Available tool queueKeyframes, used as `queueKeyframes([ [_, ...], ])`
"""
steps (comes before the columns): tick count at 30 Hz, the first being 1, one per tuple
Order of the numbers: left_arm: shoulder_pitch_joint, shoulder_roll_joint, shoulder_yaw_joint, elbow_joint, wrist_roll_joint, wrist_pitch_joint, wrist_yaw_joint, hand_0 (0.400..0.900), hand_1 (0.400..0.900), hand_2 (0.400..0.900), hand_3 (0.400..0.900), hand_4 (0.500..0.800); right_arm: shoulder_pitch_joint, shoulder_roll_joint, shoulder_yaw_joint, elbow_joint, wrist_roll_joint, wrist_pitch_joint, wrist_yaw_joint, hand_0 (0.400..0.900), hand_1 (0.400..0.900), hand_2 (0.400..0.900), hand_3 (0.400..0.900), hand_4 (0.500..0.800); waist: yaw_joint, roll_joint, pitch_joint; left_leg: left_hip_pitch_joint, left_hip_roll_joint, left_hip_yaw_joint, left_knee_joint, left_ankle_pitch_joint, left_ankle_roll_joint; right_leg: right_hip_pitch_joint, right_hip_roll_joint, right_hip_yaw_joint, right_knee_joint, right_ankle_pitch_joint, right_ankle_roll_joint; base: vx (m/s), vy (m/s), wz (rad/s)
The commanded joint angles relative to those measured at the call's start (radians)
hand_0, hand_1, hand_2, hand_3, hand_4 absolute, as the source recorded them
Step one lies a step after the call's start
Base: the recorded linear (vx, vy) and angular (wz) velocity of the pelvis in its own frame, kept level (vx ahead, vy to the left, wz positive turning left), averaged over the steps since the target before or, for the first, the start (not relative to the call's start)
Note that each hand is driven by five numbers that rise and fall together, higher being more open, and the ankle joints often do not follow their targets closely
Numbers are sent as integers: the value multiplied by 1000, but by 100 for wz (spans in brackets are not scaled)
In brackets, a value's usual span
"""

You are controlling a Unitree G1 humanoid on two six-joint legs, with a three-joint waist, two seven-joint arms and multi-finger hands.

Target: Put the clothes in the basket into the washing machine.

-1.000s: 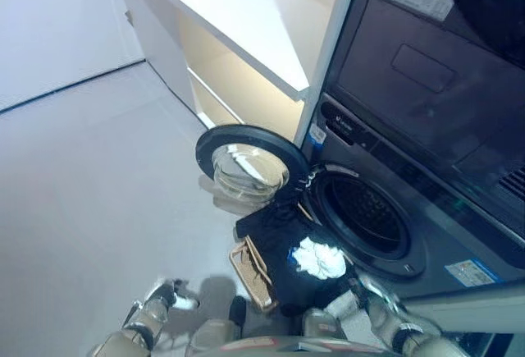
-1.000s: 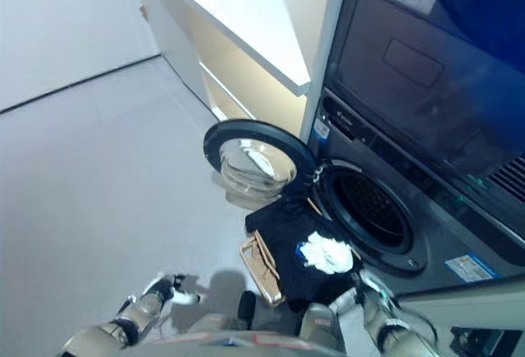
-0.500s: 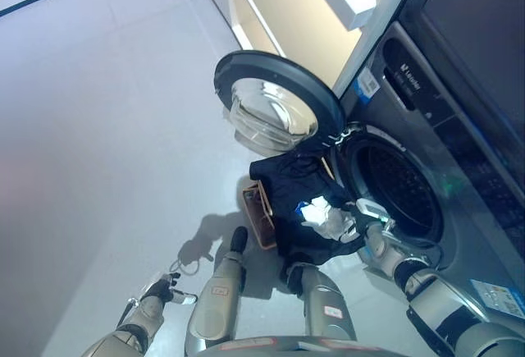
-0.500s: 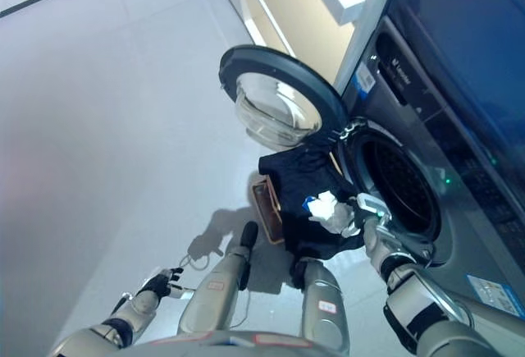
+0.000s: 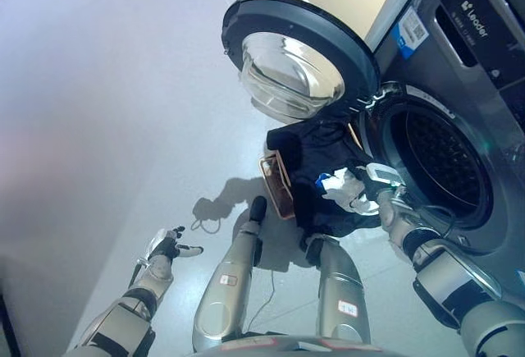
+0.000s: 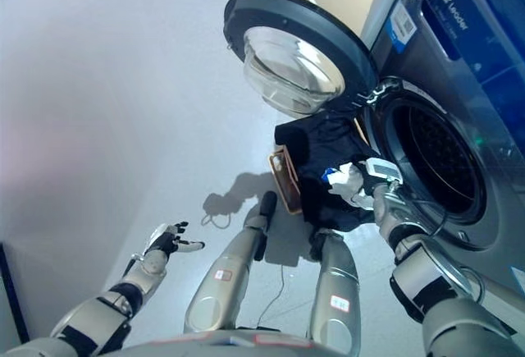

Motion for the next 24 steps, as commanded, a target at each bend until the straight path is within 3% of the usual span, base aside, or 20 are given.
queueKeyframes([
  [1,55,29,17,22,-44,-4,47,900,900,900,900,800,-35,-95,26,30,-24,14,-61,900,900,900,900,800,-2,49,-34,-80,-12,31,7,8,-6,-35,-12,58,80,22,37,-72,14,10],
  [6,22,30,25,18,-81,-12,53,900,900,900,900,800,-102,-136,44,85,-25,25,-66,900,900,900,900,800,3,76,-29,-201,-24,58,112,-18,-7,-160,-29,84,195,-11,16,-60,15,7],
  [14,-5,41,48,19,-123,-20,73,900,900,900,900,800,-147,-158,52,118,5,29,-86,900,900,900,900,800,8,80,-26,-375,-21,85,238,-47,-4,-331,-36,115,299,-38,-8,-40,6,1],
  [15,-50,38,25,-16,-127,1,94,900,900,900,900,800,-157,-171,66,120,12,34,-86,900,900,900,900,800,7,82,-27,-406,-23,87,254,-50,-2,-361,-34,118,310,-36,-11,-58,-6,6],
  [20,51,16,21,-196,-129,-46,120,900,900,900,900,800,-222,-227,83,212,43,47,-92,900,900,900,900,800,51,105,-32,-518,-36,87,289,-49,-4,-467,-38,120,347,-41,-15,-53,-1,14],
  [24,158,37,35,-364,-143,-81,122,900,900,900,900,800,-236,-290,88,240,60,41,-92,900,900,900,900,800,79,122,-52,-596,-51,97,312,-52,3,-561,-45,146,379,-49,-22,7,56,3],
])
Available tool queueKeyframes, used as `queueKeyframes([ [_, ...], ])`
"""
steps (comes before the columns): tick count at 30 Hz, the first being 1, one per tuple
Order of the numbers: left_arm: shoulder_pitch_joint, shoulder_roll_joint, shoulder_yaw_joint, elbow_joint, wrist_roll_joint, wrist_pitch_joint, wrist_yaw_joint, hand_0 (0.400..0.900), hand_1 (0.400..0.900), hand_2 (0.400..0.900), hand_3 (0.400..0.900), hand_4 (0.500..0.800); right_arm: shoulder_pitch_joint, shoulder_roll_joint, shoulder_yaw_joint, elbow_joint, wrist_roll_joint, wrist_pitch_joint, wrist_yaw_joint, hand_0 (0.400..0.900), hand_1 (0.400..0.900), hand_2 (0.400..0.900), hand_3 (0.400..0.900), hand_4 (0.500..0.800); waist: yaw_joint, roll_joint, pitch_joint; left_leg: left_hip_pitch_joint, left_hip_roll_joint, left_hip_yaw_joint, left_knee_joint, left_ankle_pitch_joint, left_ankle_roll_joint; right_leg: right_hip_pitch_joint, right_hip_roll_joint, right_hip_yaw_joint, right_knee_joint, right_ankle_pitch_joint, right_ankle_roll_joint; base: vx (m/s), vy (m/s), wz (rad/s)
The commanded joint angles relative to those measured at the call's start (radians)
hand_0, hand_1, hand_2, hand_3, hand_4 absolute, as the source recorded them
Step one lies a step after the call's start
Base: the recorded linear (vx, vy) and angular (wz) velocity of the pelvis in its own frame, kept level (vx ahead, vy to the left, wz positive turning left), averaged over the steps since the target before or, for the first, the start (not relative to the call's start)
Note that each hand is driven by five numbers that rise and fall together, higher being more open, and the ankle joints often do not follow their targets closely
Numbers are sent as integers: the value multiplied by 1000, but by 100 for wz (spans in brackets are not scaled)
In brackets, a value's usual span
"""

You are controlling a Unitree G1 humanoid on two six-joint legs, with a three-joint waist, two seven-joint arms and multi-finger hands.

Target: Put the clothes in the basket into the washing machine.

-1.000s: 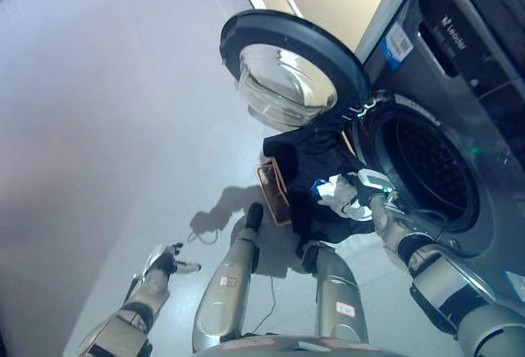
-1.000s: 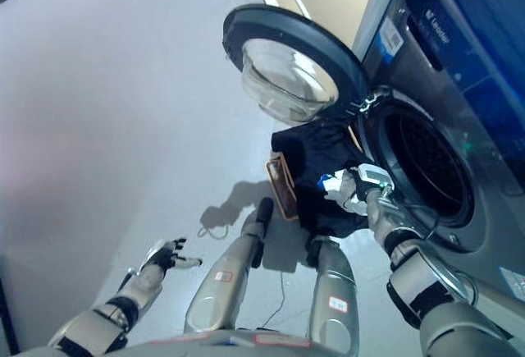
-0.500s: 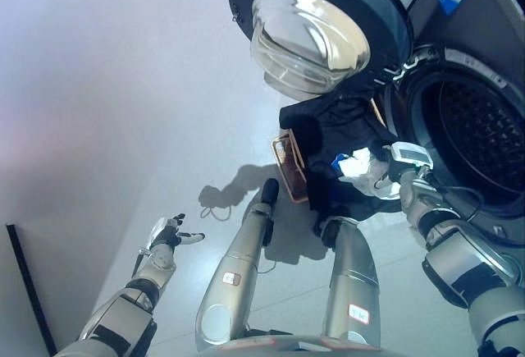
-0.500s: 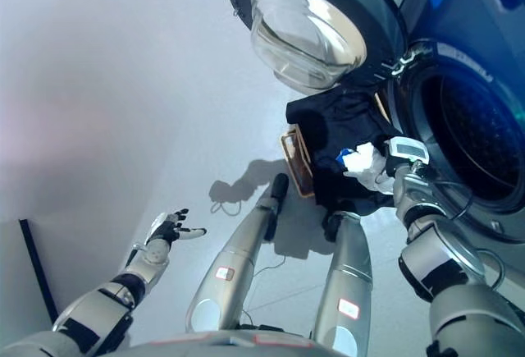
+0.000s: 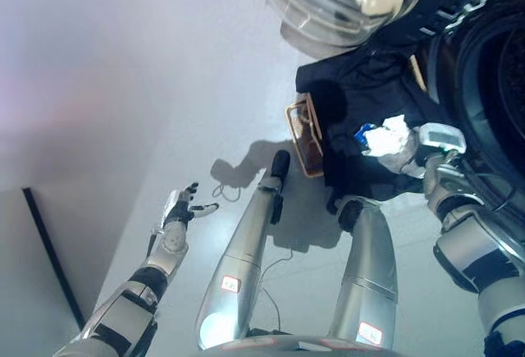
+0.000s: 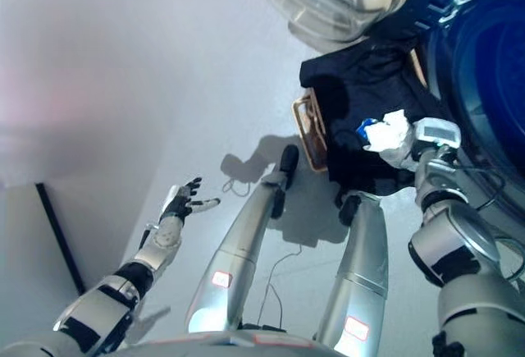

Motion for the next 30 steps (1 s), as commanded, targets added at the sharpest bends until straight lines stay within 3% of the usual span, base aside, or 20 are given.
queueKeyframes([
  [1,160,41,49,-57,-43,-38,51,900,900,900,900,800,-15,-134,46,49,38,21,-26,900,900,900,900,800,12,65,-61,-85,-23,24,-11,-12,6,-41,6,51,30,1,2,28,83,-1],
  [5,233,41,54,-158,-43,-51,42,900,900,900,900,800,-27,-177,45,52,40,21,-25,900,900,900,900,800,24,68,-82,-115,-30,40,-20,-8,14,-96,-1,77,47,-4,2,54,88,-4],
  [6,242,39,54,-167,-43,-52,43,900,900,900,900,800,-28,-173,47,54,39,22,-26,741,741,741,741,705,27,68,-85,-117,-32,41,-23,-8,16,-99,-4,78,49,-5,2,63,41,-3],
  [7,249,35,50,-176,-42,-55,46,900,900,900,900,800,-32,-169,48,53,37,25,-37,524,524,524,524,574,28,69,-86,-119,-32,43,-23,-7,17,-103,-4,81,51,-5,2,63,29,-2],
  [8,251,32,46,-181,-41,-56,48,900,900,900,900,800,-28,-162,48,51,34,24,-44,400,400,400,400,500,28,70,-87,-118,-33,44,-26,-7,17,-104,-5,81,50,-7,3,57,15,-1],
  [16,251,28,23,-196,-25,-55,65,900,900,900,900,800,-39,-116,51,51,21,37,-86,400,400,400,400,500,32,77,-98,-81,-41,44,-81,8,22,-76,1,81,22,0,11,46,12,-4],
  [23,246,40,13,-206,-17,-50,67,900,900,900,900,800,-36,-99,-1,24,70,35,-114,400,400,400,400,500,21,72,-89,45,-26,28,-197,47,19,66,11,52,-86,28,24,23,-22,-7],
  [27,249,50,3,-201,-24,-42,54,900,900,900,900,800,-35,-101,-182,10,306,15,-125,400,400,400,400,500,6,79,-74,161,-15,12,-299,84,12,192,23,25,-195,60,37,19,-38,-6],
  [30,284,58,10,-194,-29,-35,37,900,900,900,900,800,-13,-77,-378,-10,567,-19,-130,400,400,400,400,500,-4,88,-70,252,-2,6,-373,106,9,293,45,8,-306,94,52,64,-5,-21],
])
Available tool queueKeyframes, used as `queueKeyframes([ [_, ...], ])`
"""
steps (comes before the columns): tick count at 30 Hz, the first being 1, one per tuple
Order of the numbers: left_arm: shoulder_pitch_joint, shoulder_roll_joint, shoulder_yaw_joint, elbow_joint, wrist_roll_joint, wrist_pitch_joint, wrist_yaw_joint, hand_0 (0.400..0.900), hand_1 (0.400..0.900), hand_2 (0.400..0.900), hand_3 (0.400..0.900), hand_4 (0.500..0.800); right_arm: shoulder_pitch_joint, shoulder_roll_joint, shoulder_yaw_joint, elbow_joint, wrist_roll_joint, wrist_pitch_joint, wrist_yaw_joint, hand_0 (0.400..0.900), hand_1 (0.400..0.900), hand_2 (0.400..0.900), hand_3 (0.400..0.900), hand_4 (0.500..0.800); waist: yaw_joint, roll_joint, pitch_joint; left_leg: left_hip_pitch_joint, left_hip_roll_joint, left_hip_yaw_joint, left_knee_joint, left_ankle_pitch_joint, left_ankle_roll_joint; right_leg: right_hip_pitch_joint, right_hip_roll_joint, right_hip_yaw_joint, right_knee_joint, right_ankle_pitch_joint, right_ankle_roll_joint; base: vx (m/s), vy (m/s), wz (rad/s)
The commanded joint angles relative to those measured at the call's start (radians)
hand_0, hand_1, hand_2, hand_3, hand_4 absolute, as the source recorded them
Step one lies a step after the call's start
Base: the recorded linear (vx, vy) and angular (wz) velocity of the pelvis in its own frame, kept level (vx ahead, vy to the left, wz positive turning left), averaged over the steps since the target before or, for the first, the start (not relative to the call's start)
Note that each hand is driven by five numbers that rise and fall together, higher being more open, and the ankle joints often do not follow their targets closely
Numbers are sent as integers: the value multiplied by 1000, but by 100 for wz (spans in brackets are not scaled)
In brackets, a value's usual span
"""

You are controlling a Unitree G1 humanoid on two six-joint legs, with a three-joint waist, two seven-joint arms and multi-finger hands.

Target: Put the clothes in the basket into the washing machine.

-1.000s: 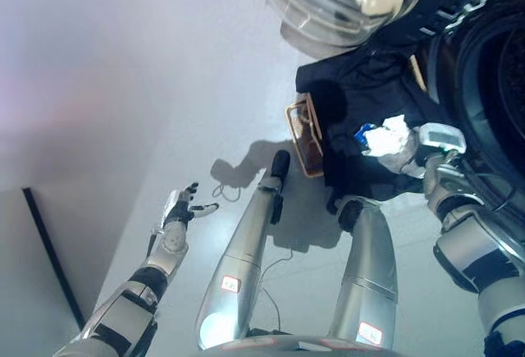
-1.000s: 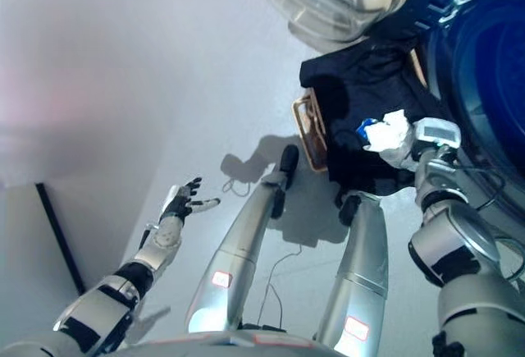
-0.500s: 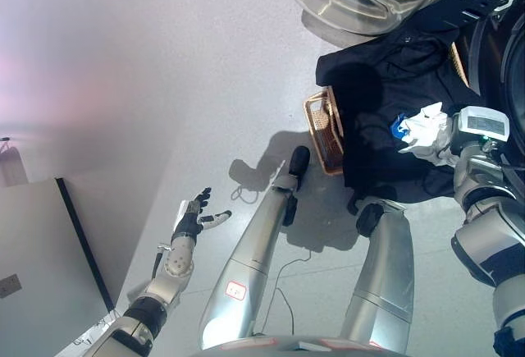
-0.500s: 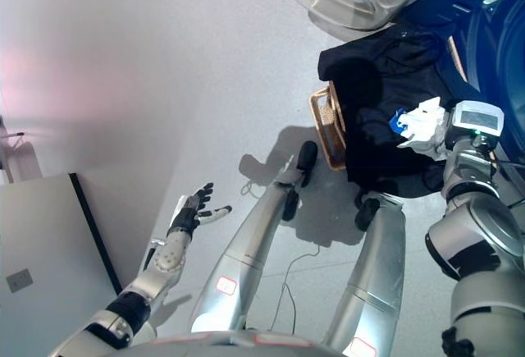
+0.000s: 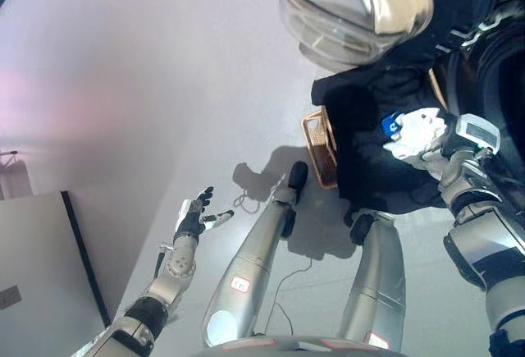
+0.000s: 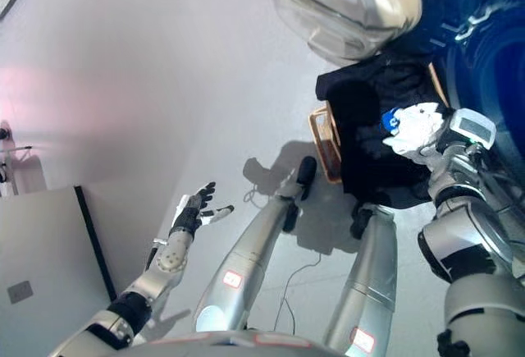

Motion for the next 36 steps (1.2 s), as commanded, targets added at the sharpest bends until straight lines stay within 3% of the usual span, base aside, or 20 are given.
queueKeyframes([
  [1,112,53,30,30,-4,0,11,900,900,900,900,800,-12,-68,-184,-13,384,-48,-67,400,400,400,400,500,-47,68,-9,83,7,0,-202,58,0,171,40,-3,-198,71,30,93,10,-19],
  [2,106,40,26,73,-6,13,8,900,900,900,900,800,8,-43,-271,-14,499,-71,-74,400,400,400,400,500,-51,69,-15,119,10,-4,-230,63,-1,211,47,-2,-241,81,36,103,13,-22],
  [5,74,17,7,193,5,42,1,900,900,900,900,800,31,10,-373,-40,667,-127,-83,400,400,400,400,500,-61,67,-28,207,26,-9,-300,79,-5,300,60,-9,-329,101,46,98,14,-22],
  [9,70,-7,1,240,22,58,-13,900,900,900,900,800,66,47,-529,-71,893,-217,-88,400,400,400,400,500,-68,84,-48,288,35,-21,-358,100,-8,402,63,-15,-420,119,55,51,12,-2],
  [13,79,-32,-9,282,31,73,-6,900,900,900,900,800,96,87,-628,-129,1006,-297,-122,400,400,400,400,500,-74,116,-61,332,40,-16,-377,127,-2,450,63,-27,-445,143,52,11,44,-5],
  [14,34,-68,-16,352,25,102,25,900,900,900,900,800,113,143,-622,-168,994,-340,-170,400,400,400,400,500,-89,118,-63,343,42,-13,-382,127,-3,459,65,-26,-447,143,53,53,36,-10],
  [16,27,-92,-44,391,38,85,31,900,900,900,900,800,111,150,-672,-228,1004,-383,-201,400,400,400,400,500,-94,133,-73,359,39,-17,-384,126,-4,476,63,-24,-447,133,53,51,27,0],
  [20,27,-98,-45,410,32,92,30,900,900,900,900,800,71,109,-705,-253,1006,-411,-251,400,400,400,400,500,-80,163,-92,388,35,-29,-399,129,-6,510,58,-29,-457,123,56,30,0,12],
  [25,76,-52,-30,366,36,77,-23,900,900,900,900,800,-12,-56,-720,-252,1057,-425,-212,400,400,400,400,500,-38,214,-127,430,38,-52,-441,142,-14,537,44,-49,-464,111,64,33,-13,17],
  [29,107,-37,-37,328,36,67,-48,900,900,900,900,800,-32,-124,-730,-291,1031,-446,-231,400,400,400,400,500,-26,227,-139,451,44,-66,-451,147,-19,554,41,-62,-458,98,64,45,-39,13],
  [34,109,-25,-35,318,31,61,-72,900,900,900,900,800,-62,-201,-707,-295,1030,-422,-196,400,400,400,400,500,-18,230,-152,471,51,-79,-464,148,-26,570,34,-78,-456,88,64,34,-38,11],
  [35,110,-23,-37,312,31,60,-78,900,900,900,900,800,-68,-214,-703,-282,1040,-414,-180,433,433,433,433,520,-16,230,-156,477,53,-85,-473,151,-29,574,32,-83,-458,86,64,35,-31,13],
  [36,111,-19,-34,310,30,60,-82,900,900,900,900,800,-78,-226,-697,-271,1049,-407,-171,753,753,753,753,712,-13,229,-158,482,54,-87,-478,152,-31,578,32,-87,-459,86,64,40,-26,8],
])
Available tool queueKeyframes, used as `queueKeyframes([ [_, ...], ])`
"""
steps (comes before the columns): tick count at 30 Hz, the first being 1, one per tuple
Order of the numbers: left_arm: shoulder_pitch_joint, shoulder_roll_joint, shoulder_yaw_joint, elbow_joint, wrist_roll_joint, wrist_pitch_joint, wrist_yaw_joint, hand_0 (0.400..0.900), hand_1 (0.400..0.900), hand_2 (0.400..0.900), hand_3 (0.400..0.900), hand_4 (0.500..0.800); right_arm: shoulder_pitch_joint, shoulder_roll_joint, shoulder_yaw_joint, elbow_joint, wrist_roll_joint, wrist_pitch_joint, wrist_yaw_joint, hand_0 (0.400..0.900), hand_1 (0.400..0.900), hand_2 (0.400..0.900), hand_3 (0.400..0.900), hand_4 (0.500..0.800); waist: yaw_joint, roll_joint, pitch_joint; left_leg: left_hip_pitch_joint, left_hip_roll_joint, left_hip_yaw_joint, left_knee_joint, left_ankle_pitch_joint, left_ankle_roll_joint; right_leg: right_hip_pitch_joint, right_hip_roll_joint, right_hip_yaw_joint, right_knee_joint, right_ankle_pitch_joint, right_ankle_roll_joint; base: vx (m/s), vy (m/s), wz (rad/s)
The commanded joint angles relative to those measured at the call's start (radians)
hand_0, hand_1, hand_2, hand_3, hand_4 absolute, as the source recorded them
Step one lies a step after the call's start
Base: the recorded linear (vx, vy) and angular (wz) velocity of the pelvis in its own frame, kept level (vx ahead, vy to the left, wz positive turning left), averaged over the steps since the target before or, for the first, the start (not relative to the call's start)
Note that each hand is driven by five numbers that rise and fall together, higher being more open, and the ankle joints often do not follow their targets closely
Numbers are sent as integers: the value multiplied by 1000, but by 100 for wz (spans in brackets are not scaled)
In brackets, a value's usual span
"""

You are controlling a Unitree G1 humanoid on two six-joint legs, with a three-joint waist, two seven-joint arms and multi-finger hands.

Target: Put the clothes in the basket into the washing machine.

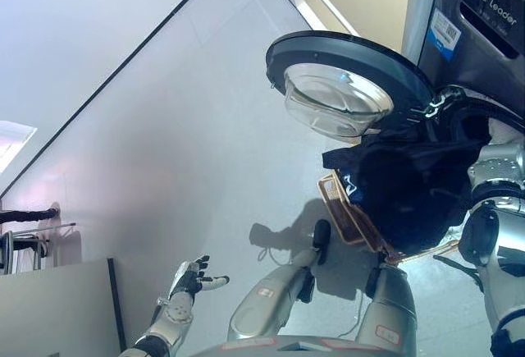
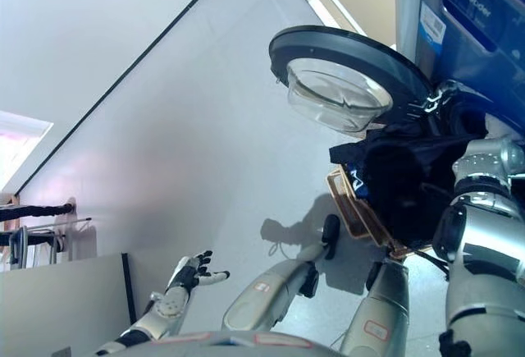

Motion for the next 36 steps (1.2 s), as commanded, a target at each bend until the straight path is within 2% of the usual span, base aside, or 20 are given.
queueKeyframes([
  [1,14,65,-1,32,15,-10,8,900,900,900,900,800,-40,-177,92,-63,-11,-62,85,900,900,900,900,800,10,4,-57,-25,20,-27,-24,24,-54,127,-8,-20,-143,46,31,43,-27,4],
  [4,16,65,8,38,14,-1,-6,900,900,900,900,800,-42,-186,100,-23,16,-38,129,900,900,900,900,800,9,1,-58,-11,23,-35,-34,26,-54,137,-7,-26,-142,43,30,43,-27,4],
  [12,21,42,26,71,4,8,-30,900,900,900,900,800,-10,-156,82,24,45,-19,172,900,900,900,900,800,5,4,-69,5,21,-35,-41,19,-50,152,-11,-33,-148,38,31,15,-4,2],
  [22,14,22,48,103,5,21,-39,900,900,900,900,800,58,-72,109,90,16,50,225,900,900,900,900,800,-10,-12,-56,17,20,-33,-30,8,-41,166,-5,-27,-137,37,25,8,11,-4],
  [25,-2,10,52,119,14,29,-41,900,900,900,900,800,106,-34,118,113,-23,86,239,900,900,900,900,800,-23,-31,-49,24,21,-31,-24,4,-39,179,1,-27,-137,38,23,4,-5,-4],
  [30,-16,-10,65,147,26,41,-39,900,900,900,900,800,225,61,96,107,-59,100,251,900,900,900,900,800,-40,-64,-40,41,25,-38,-19,-1,-35,207,11,-31,-138,37,19,2,-8,-1],
  [32,18,-17,99,187,47,73,-34,900,900,900,900,800,315,105,83,105,-92,123,274,900,900,900,900,800,-45,-101,-39,60,31,-44,-23,-1,-34,239,20,-43,-149,38,18,12,-48,2],
  [33,15,-22,103,210,72,86,-8,900,900,900,900,800,371,164,105,88,-116,110,268,900,900,900,900,800,-59,-116,-33,66,37,-42,-23,-2,-34,244,23,-43,-152,41,18,-1,-50,1],
  [34,49,-17,103,163,71,35,-24,900,900,900,900,800,414,170,92,74,-130,111,286,900,900,900,900,800,-61,-138,-32,73,38,-46,-22,-2,-35,255,25,-48,-155,42,19,2,-50,-4],
  [36,25,-15,134,223,101,91,-7,900,900,900,900,800,482,227,115,72,-154,123,304,900,900,900,900,800,-76,-177,-43,94,48,-43,-26,-8,-37,282,34,-48,-174,46,19,31,-51,-10],
])
